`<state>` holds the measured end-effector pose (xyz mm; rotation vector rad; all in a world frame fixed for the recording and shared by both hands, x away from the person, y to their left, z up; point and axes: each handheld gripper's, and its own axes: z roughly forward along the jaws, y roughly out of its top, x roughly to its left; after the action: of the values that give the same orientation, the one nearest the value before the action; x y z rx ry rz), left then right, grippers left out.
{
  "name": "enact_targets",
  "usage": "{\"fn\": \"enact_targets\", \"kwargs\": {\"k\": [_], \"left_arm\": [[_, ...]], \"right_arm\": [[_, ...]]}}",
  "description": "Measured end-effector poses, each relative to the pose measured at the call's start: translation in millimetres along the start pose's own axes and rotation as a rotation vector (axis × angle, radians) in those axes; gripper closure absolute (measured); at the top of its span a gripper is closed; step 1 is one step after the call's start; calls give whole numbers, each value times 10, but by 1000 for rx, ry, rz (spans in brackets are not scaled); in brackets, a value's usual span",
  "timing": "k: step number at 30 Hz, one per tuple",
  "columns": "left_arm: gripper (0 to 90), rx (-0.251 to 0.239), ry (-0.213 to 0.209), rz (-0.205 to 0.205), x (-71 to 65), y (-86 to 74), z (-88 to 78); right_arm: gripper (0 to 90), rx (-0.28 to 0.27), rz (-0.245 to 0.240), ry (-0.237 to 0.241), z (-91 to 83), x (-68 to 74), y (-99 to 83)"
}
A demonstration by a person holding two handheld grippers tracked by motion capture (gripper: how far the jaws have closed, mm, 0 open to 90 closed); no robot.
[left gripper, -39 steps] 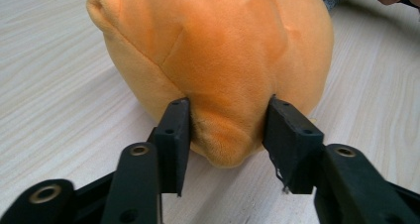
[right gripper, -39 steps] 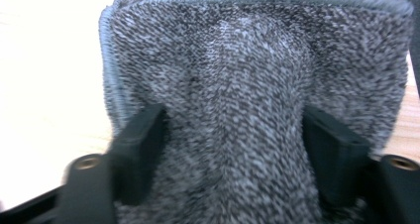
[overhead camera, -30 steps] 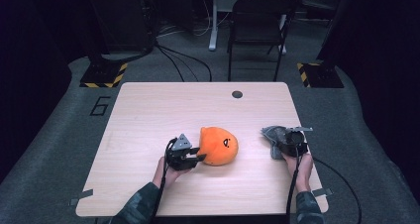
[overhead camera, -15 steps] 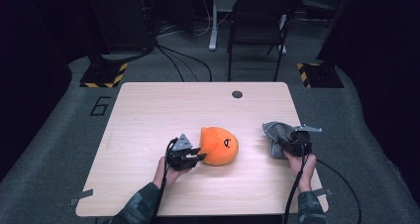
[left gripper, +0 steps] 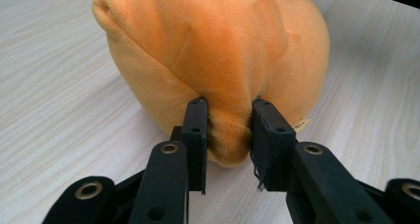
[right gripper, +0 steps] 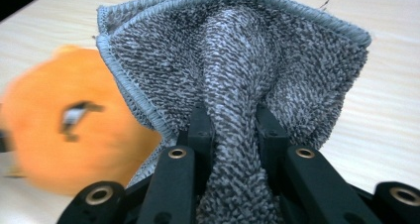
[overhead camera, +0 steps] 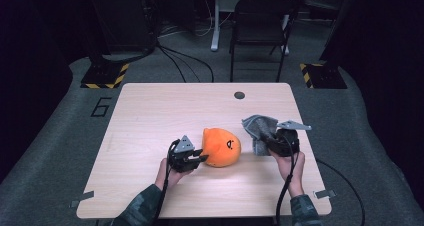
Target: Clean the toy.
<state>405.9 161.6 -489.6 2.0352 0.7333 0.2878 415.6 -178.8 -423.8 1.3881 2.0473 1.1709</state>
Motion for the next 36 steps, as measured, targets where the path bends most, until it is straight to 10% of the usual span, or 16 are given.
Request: {"fn": "enact_targets", "kwargs": {"k": [24, 36], "left_arm": [[737, -76, 3, 45, -95, 43, 15], [767, -69, 7, 45, -115, 1, 31]], "right_arm": [[737, 56, -191, 175, 314, 1162, 242], [731, 100, -243, 129, 556, 1205, 109]]}}
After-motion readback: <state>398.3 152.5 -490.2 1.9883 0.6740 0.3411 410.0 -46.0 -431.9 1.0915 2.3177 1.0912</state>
